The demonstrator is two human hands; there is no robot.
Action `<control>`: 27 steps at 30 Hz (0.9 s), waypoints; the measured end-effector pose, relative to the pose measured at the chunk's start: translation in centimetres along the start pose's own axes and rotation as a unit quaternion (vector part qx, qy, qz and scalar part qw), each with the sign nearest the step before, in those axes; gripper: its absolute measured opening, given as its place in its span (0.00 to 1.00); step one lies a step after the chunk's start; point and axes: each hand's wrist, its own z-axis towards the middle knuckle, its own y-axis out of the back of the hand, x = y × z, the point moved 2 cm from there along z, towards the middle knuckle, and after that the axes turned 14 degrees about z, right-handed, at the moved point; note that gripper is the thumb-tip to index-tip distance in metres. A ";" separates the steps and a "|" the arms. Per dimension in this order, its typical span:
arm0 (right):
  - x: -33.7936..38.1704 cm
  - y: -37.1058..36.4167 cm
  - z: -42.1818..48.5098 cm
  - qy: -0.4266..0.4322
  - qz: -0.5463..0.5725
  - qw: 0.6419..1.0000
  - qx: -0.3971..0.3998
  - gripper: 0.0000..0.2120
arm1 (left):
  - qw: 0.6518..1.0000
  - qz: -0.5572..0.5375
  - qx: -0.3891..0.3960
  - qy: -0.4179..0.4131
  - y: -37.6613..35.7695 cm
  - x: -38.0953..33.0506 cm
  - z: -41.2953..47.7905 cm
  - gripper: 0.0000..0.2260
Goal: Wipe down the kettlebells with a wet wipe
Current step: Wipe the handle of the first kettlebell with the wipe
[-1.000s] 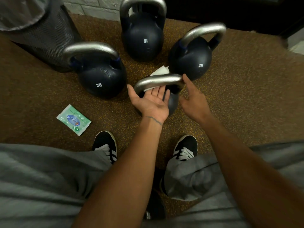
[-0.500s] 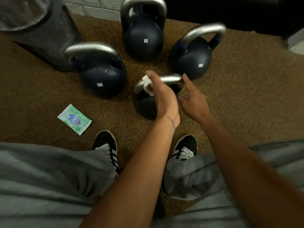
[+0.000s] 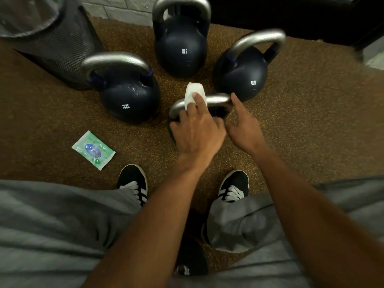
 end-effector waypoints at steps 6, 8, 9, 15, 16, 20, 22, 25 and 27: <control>-0.4 -0.2 0.1 -0.010 0.012 1.000 0.006 0.38 | 0.970 0.169 -0.097 -0.143 0.9 4.2 3.4 0.24; -0.5 -0.3 0.2 -0.014 0.012 1.000 0.009 0.38 | 0.961 0.167 -0.092 -0.199 0.7 5.2 4.4 0.26; -0.6 -0.3 0.2 -0.014 0.012 1.000 0.011 0.39 | 0.959 0.158 -0.087 -0.221 0.6 5.7 4.8 0.26; -0.7 -0.2 0.4 -0.020 0.026 0.999 0.009 0.38 | 0.942 0.116 -0.086 -0.305 0.2 7.6 6.9 0.25; -0.7 -0.2 0.4 -0.020 0.029 0.999 0.009 0.38 | 0.942 0.104 -0.082 -0.309 0.4 7.6 7.2 0.24; -0.8 -0.3 0.5 -0.021 0.032 0.999 0.008 0.38 | 0.942 0.099 -0.121 -0.296 0.4 7.0 7.4 0.25; -0.8 -0.3 0.5 -0.022 0.033 0.999 0.007 0.38 | 0.940 0.119 -0.162 -0.274 -0.6 6.6 6.6 0.24; -0.8 -0.4 0.5 -0.021 0.033 0.999 0.004 0.38 | 0.938 0.118 -0.196 -0.259 -1.3 6.5 6.1 0.23; -0.8 -0.4 0.5 -0.018 0.027 0.999 0.003 0.38 | 0.948 0.071 -0.141 -0.276 -0.4 6.6 7.0 0.22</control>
